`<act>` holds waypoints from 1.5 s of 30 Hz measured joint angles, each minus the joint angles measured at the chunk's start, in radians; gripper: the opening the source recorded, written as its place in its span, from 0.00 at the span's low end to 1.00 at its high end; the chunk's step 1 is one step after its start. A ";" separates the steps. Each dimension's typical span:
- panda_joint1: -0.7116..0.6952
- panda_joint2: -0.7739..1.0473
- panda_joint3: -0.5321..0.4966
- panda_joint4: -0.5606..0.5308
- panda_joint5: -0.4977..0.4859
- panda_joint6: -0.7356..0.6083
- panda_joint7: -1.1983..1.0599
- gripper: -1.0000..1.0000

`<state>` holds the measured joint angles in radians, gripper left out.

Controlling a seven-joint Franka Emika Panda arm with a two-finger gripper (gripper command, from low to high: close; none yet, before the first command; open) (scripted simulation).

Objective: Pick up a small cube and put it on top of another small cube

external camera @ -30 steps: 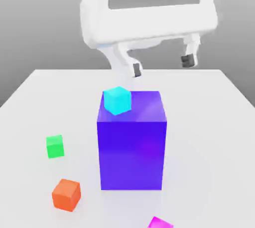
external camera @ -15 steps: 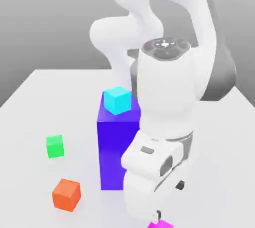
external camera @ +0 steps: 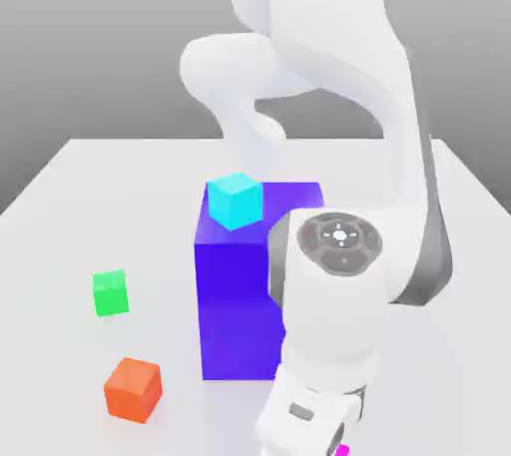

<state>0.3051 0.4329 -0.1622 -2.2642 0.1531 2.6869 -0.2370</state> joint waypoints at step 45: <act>-0.288 -0.564 -0.685 -0.703 -0.217 0.122 -0.732 0.00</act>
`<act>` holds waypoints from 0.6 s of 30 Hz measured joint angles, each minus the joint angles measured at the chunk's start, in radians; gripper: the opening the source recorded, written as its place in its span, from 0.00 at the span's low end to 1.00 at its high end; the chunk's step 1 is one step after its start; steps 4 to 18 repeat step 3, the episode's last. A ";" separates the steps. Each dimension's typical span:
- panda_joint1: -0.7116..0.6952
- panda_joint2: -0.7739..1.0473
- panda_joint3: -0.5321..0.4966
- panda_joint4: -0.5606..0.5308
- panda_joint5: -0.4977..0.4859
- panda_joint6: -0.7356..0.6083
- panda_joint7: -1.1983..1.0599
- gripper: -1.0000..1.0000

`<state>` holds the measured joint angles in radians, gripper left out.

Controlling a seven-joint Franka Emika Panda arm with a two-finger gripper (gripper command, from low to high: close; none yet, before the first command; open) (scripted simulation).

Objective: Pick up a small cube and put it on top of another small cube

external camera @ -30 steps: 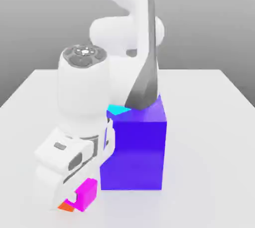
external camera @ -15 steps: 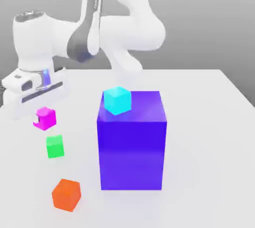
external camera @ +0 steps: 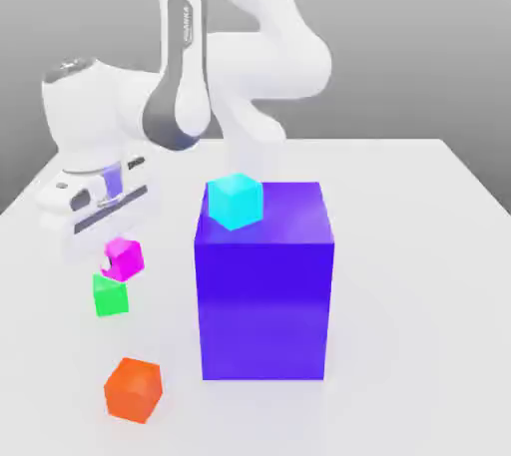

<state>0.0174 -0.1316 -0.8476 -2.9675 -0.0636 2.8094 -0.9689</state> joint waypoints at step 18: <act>0.047 0.039 -0.022 0.001 0.082 0.025 -0.056 0.00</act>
